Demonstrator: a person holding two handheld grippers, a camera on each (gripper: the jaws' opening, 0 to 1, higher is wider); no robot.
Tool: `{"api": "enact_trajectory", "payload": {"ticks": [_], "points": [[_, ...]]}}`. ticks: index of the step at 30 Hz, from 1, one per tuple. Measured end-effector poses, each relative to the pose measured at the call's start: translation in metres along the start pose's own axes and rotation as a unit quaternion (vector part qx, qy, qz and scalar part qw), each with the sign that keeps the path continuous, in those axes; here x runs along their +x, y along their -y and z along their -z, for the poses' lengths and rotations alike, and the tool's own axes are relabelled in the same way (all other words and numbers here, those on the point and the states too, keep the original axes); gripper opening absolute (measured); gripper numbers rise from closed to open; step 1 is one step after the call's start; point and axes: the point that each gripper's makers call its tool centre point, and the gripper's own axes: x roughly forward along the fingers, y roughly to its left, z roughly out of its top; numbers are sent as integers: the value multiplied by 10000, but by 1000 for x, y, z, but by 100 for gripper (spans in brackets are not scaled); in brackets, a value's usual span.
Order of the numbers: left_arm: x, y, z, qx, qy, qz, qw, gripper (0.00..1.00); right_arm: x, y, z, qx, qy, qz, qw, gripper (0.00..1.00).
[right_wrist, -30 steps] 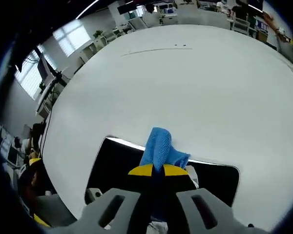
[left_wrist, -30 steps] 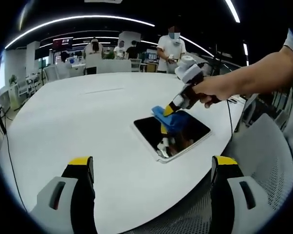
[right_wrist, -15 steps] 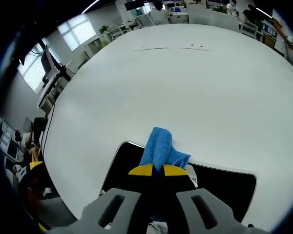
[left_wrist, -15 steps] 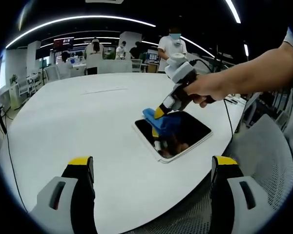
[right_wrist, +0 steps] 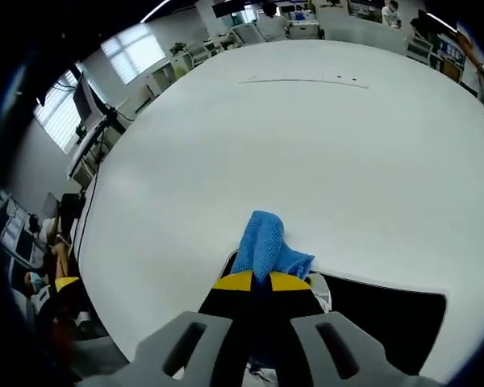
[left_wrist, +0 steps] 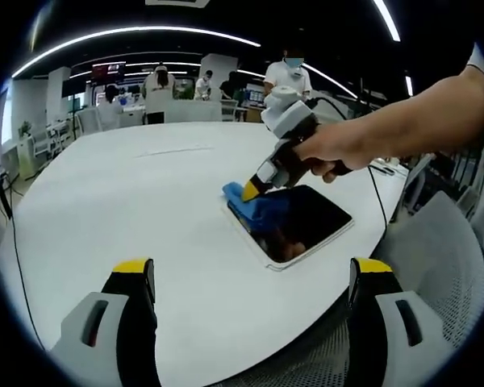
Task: Wipe the mirror surface with the cleaning cloth until all visible marks leave the cleaned area.
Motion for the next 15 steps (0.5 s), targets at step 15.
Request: {"api": "enact_trajectory", "payload": {"ticks": [15], "points": [[0, 1, 2, -34, -24, 42, 10000, 99, 1, -6, -3, -39, -75, 1, 10000, 0]]}}
